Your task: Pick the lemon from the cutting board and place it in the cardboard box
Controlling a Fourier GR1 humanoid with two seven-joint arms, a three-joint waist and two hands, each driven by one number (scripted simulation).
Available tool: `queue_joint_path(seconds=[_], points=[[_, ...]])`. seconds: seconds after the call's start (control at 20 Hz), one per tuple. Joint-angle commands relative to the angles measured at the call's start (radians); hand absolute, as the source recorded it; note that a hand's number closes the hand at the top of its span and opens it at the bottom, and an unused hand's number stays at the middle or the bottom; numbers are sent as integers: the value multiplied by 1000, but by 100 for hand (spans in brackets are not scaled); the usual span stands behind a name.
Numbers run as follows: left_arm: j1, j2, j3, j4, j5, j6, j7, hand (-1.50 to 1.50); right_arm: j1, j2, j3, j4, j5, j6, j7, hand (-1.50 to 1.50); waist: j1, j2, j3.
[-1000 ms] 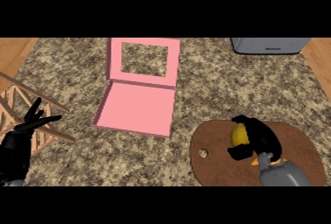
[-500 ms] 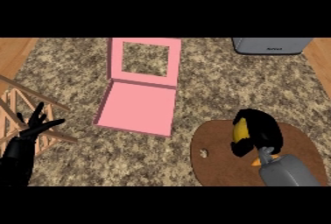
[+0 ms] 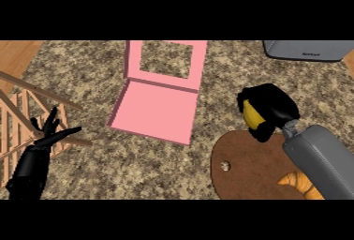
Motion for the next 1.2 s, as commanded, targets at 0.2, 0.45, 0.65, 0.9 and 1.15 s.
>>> queue_joint_path(seconds=[0.2,0.45,0.65,0.9,1.15], points=[[-50,11,-60,8,14,-64,146,0,-228,-10,-94,329,-25,-110,-397,150,-26,-3,0],[-51,15,-30,48,25,-65,121,0,-301,83,-205,350,-233,-28,-588,150,-52,-8,-1],[-37,13,-34,59,19,-67,108,0,-383,106,-276,422,-347,92,-703,150,-54,-10,-3],[-56,35,2,11,39,-80,169,0,-465,172,-299,426,-400,193,-690,150,-65,-23,-4],[-62,-55,-60,94,-41,-24,126,0,-550,255,-313,438,-409,200,-605,150,-75,-24,-5]])
